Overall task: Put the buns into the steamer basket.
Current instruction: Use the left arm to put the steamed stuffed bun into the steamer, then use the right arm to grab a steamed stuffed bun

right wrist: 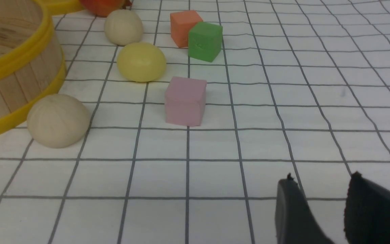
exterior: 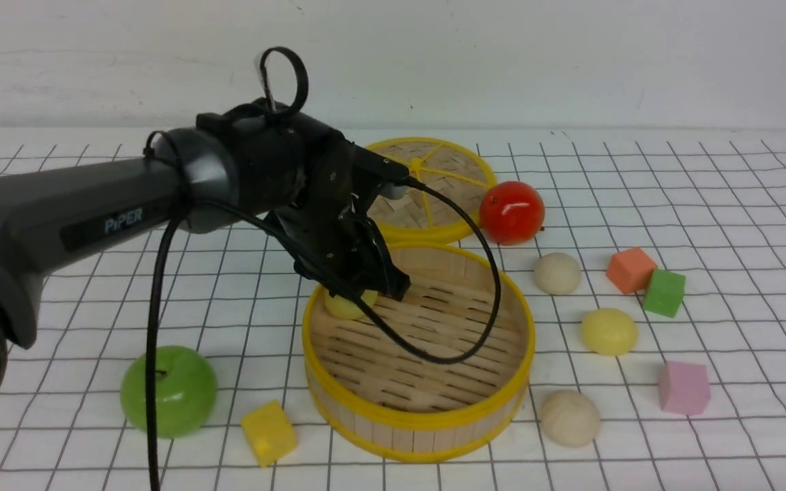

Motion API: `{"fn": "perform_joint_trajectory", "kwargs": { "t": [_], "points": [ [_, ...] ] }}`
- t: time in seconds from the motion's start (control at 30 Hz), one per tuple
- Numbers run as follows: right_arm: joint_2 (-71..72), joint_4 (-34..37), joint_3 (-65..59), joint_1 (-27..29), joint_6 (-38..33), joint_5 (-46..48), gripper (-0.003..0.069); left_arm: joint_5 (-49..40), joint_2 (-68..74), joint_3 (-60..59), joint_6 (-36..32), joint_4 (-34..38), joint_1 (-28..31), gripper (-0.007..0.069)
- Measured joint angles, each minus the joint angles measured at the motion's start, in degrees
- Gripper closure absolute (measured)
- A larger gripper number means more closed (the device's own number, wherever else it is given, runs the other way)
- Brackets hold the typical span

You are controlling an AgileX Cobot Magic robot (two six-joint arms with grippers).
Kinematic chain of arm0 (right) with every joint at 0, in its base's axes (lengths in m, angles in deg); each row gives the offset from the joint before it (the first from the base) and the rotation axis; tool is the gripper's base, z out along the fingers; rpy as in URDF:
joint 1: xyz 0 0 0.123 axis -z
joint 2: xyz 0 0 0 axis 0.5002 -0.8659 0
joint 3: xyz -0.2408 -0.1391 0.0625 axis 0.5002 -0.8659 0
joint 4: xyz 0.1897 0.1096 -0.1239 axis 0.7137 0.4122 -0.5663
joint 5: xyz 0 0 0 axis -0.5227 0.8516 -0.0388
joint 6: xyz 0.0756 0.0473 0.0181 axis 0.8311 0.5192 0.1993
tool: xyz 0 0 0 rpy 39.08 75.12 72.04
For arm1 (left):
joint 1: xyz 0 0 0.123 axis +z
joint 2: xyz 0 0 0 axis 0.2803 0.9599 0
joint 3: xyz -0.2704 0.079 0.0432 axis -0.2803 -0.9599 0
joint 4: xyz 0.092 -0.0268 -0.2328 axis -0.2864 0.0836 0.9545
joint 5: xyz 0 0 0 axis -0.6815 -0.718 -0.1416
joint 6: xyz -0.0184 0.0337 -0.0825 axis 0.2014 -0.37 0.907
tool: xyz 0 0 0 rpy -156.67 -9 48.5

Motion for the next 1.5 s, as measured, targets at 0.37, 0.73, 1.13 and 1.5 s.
{"fn": "perform_joint_trajectory", "kwargs": {
  "t": [0.37, 0.73, 1.13, 1.5],
  "points": [
    [0.0, 0.0, 0.0, 0.0, 0.0, 0.0, 0.0419, -7.4, -10.4, 0.0, 5.0, 3.2, -1.9, 0.0076],
    [0.0, 0.0, 0.0, 0.0, 0.0, 0.0, 0.0419, 2.8, -41.5, -23.9, 8.9, 7.3, -6.3, 0.0638],
    [0.0, 5.4, -0.6, -0.1, 1.9, -5.1, 0.0419, 34.5, -82.8, -68.9, 8.9, 13.3, -6.3, 0.0638],
    [0.0, 35.1, -0.6, -0.5, 11.0, -21.1, 0.0419, 39.1, -104.5, -85.0, 8.9, 13.6, -6.3, 0.0638]
  ]
}}
